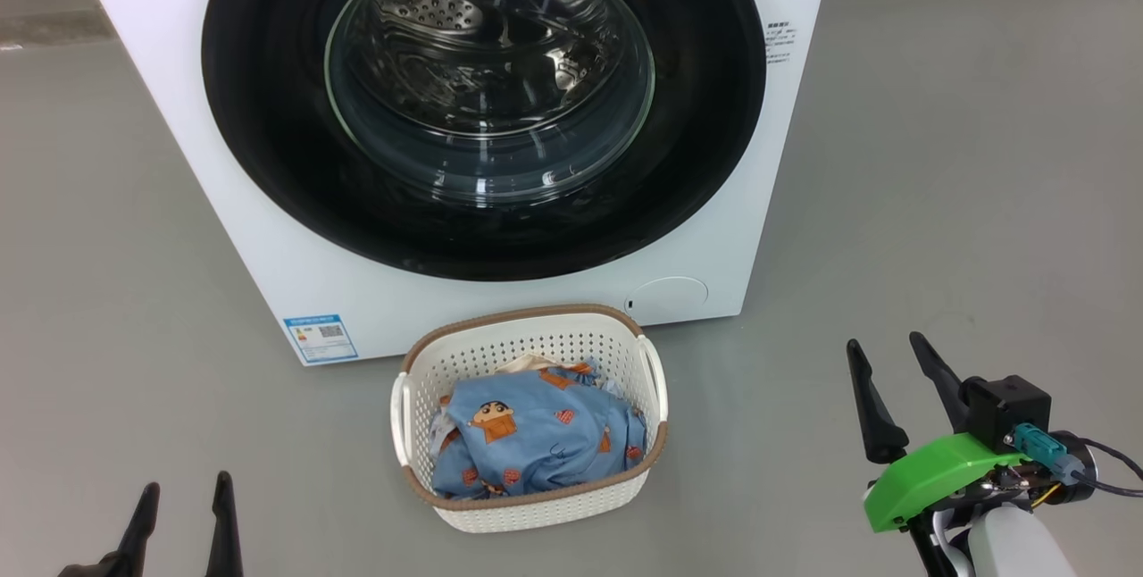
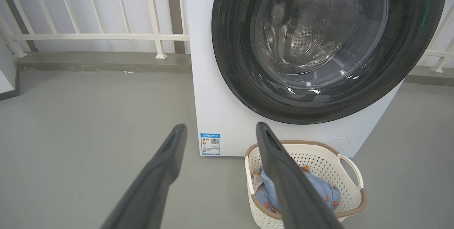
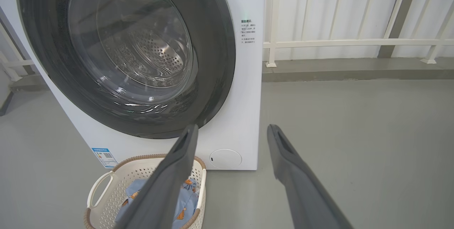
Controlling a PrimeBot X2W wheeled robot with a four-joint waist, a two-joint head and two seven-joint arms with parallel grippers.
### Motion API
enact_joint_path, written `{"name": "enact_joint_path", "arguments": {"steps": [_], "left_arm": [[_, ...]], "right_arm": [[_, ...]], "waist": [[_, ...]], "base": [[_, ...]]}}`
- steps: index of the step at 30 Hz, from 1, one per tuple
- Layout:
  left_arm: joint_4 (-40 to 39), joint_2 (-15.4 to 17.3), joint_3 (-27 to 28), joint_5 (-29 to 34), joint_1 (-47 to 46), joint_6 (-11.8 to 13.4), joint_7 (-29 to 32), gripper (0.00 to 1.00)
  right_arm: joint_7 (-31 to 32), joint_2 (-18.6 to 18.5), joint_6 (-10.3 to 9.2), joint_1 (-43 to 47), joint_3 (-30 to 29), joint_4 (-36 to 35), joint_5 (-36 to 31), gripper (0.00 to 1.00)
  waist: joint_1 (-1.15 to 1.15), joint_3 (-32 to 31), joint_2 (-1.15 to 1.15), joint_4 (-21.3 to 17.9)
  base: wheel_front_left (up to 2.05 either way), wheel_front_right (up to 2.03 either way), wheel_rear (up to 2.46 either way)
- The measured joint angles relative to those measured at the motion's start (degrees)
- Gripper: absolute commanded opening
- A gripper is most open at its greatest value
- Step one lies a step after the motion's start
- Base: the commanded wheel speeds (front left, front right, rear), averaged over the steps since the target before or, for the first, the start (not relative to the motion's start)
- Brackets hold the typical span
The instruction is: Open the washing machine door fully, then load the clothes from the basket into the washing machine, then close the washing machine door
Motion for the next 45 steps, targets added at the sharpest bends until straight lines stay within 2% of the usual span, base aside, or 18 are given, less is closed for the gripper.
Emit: {"name": "enact_joint_path", "arguments": {"steps": [14, 34, 45], "left_arm": [[0.32, 0.45, -0.09, 0.03, -0.96, 0.0, 0.0, 1.0], [-0.44, -0.11, 1.1, -0.08, -1.19, 0.0, 0.0, 1.0], [-0.87, -0.49, 0.98, -0.02, -1.26, 0.0, 0.0, 1.0]], "right_arm": [[0.0, 0.13, 0.0, 0.02, -0.18, -0.81, -0.03, 1.0], [0.0, 0.13, 0.0, 0.02, -0.19, -1.91, -0.35, 1.0], [0.0, 0.11, 0.0, 0.02, -0.16, -2.58, -0.34, 1.0]], "waist": [[0.0, 0.67, 0.0, 0.27], [-0.01, 1.51, 0.0, 0.46], [0.0, 2.08, 0.0, 0.89]], "base": [[0.23, 0.23, -0.46], [1.07, 1.07, -2.14], [0.4, 0.4, -0.8]]}}
